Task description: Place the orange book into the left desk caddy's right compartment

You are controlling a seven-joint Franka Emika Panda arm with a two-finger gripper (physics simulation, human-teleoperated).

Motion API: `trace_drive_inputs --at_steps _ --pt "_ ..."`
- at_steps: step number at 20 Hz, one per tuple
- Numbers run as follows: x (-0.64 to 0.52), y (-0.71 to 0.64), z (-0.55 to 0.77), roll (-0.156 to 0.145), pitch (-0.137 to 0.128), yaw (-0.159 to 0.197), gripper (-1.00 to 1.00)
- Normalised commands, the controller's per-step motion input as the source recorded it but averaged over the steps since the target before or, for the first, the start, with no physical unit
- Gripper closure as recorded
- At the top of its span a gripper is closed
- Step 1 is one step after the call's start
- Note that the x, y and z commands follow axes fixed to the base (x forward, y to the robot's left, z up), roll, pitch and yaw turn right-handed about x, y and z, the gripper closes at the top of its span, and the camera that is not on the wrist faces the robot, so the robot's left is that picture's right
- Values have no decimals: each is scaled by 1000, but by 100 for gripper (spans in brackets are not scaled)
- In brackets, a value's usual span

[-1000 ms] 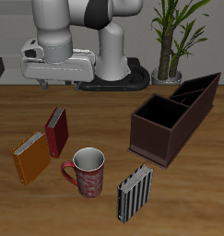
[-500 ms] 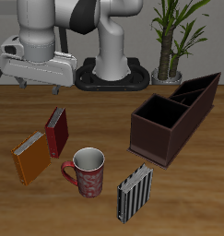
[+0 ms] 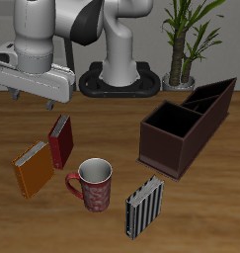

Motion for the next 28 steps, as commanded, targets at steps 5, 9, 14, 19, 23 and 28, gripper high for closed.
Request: trace_drive_inputs --at_steps 5,9,14,19,23,28 --pt "128 50 -115 -8 -10 -31 -100" --pt "147 143 -187 9 -39 -20 -100" --pt "92 -22 -171 -8 -26 -24 -100" --pt "5 -39 -97 -12 -20 -17 -100" --pt "-7 -164 -96 -29 -21 -19 -100" --pt "-2 -88 -156 -10 9 -17 -100"
